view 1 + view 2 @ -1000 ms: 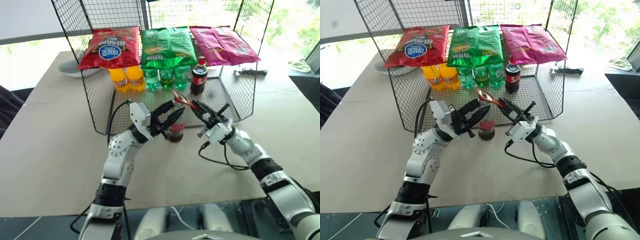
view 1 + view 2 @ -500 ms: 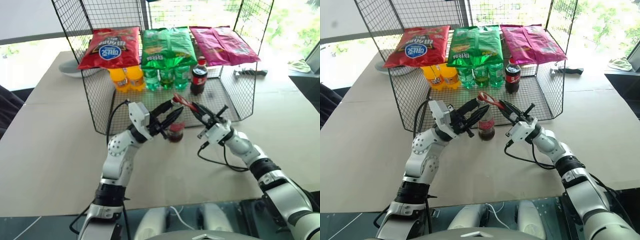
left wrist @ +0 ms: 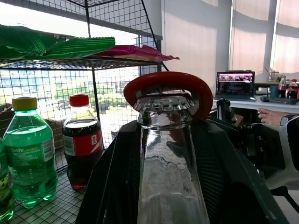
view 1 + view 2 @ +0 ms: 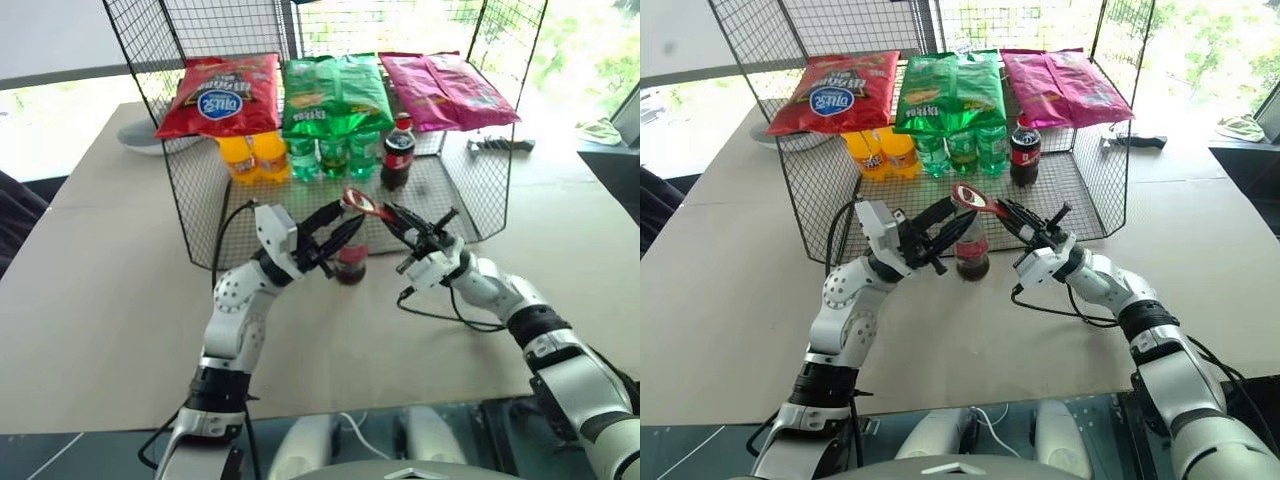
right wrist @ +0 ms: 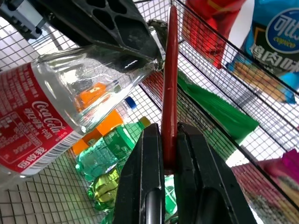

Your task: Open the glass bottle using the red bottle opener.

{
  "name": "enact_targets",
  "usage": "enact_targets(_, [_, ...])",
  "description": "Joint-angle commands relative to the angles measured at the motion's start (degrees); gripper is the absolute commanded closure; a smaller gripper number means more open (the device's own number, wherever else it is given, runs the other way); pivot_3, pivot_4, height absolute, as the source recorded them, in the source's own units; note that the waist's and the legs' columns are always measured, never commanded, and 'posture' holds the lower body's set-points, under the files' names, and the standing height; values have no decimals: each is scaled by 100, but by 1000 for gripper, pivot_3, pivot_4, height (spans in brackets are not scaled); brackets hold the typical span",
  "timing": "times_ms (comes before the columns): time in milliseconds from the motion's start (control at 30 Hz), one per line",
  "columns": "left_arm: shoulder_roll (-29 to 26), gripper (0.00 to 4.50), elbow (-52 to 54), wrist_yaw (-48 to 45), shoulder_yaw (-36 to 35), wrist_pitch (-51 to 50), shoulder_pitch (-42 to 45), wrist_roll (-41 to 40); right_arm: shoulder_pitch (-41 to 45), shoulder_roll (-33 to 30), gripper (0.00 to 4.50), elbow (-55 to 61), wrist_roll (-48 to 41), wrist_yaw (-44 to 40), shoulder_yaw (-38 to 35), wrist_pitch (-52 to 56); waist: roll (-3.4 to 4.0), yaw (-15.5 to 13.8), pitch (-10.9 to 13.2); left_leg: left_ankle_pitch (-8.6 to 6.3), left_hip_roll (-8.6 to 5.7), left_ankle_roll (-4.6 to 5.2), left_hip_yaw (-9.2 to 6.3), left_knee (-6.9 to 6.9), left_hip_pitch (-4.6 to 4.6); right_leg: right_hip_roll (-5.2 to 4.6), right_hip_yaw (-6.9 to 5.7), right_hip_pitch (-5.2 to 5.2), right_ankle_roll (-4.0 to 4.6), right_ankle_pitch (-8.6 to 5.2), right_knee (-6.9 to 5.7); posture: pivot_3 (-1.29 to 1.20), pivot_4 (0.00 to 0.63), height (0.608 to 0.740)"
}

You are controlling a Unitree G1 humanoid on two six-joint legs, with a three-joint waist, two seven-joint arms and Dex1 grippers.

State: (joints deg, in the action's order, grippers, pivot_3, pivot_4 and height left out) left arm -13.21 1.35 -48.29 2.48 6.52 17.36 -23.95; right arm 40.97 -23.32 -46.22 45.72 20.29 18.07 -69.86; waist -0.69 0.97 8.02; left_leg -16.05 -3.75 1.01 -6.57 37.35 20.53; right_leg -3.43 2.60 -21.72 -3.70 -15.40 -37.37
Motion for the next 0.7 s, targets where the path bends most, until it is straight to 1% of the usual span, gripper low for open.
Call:
enact_targets(33, [8, 3009, -257, -23, 246, -144, 43, 221, 265, -43, 4500, 185, 762, 215, 520, -189, 0, 1, 0, 0, 0, -1, 0, 0, 0, 0, 0, 0, 0, 0, 0, 0, 150, 740])
enact_targets(233, [32, 3009, -290, -58, 260, -135, 57, 223, 658, -433, 4500, 13, 1037, 665, 658, -180, 0, 0, 0, 2, 0, -4, -1, -1, 1, 1, 0, 1, 0, 0, 0, 0, 150, 740])
enact_targets(433, [61, 3009, -330, -74, 284, -126, 76, 232, 1000, -790, 4500, -85, 997, 699, 744, -287, 0, -9, 1, 2, -1, -4, -1, -1, 6, -1, 1, 2, 0, 0, 1, 0, 150, 740])
enact_targets(700, [98, 3009, -335, -81, 311, -132, 56, 243, 1392, -1115, 4500, 11, 1068, 787, 802, -309, 6, -29, 12, 2, -3, -4, -6, -1, 13, -2, -3, 1, 1, 0, 9, 0, 150, 740])
